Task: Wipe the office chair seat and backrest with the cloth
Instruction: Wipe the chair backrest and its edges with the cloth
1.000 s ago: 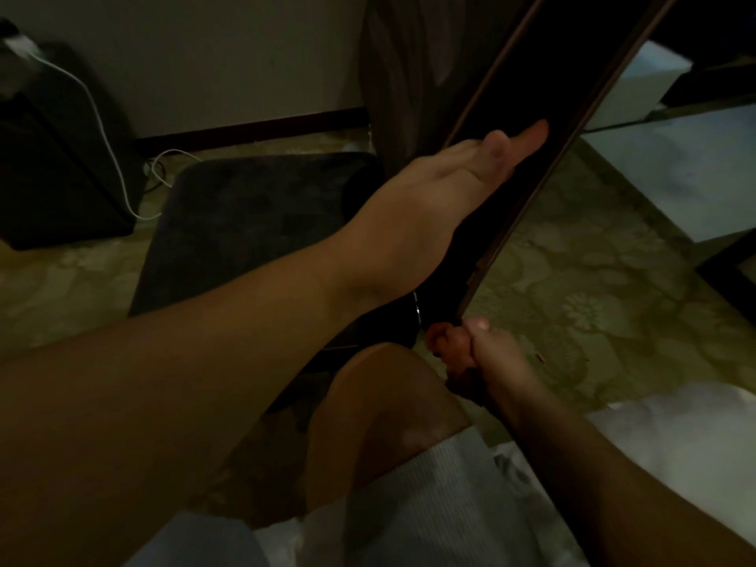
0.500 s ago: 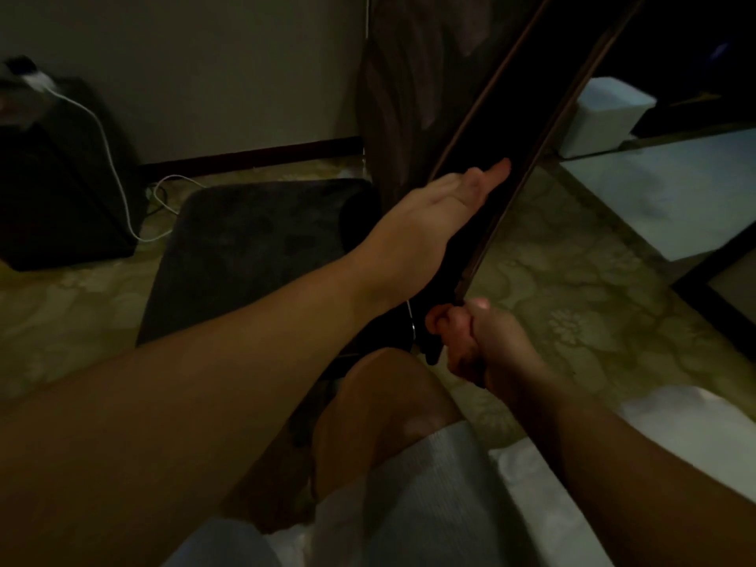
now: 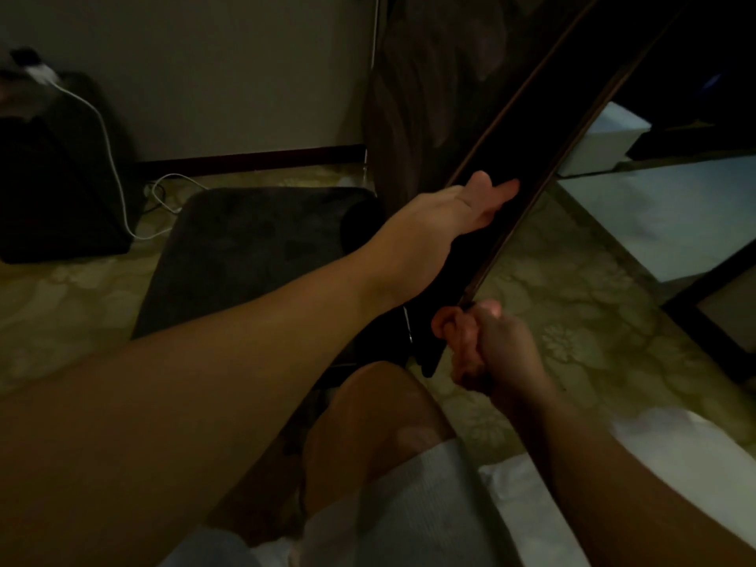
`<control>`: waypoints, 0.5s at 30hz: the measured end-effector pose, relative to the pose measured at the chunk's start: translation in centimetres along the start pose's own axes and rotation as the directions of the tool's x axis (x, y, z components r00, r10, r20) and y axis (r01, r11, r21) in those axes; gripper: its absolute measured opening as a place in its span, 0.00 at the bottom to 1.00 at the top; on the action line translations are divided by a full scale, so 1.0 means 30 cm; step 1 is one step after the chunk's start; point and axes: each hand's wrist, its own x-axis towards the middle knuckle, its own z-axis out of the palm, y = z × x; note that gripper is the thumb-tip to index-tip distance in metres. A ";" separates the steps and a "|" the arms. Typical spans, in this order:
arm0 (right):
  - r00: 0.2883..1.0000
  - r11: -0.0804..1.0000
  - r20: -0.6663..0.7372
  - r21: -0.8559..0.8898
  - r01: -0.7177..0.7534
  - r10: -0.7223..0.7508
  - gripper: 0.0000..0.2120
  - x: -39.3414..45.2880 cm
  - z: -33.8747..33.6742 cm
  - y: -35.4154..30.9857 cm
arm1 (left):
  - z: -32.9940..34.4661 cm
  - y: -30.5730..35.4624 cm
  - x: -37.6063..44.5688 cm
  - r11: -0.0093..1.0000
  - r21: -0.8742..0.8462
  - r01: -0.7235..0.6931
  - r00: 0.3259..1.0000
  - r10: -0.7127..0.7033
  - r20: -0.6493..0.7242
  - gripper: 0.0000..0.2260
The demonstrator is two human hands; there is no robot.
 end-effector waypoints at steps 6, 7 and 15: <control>0.694 0.246 0.588 0.662 -0.708 0.415 0.13 0.010 0.007 -0.032 | 0.011 -0.008 -0.015 1.000 -0.001 -0.009 1.000 0.009 -0.006 0.25; 0.698 0.281 0.608 0.642 -0.713 0.379 0.15 0.016 -0.036 -0.057 | 0.005 -0.007 -0.016 1.000 0.014 -0.021 1.000 0.021 -0.009 0.25; 0.803 0.285 0.508 0.756 -0.589 0.312 0.21 -0.003 -0.117 -0.141 | 0.018 0.015 -0.002 1.000 -0.005 0.027 1.000 -0.027 -0.007 0.26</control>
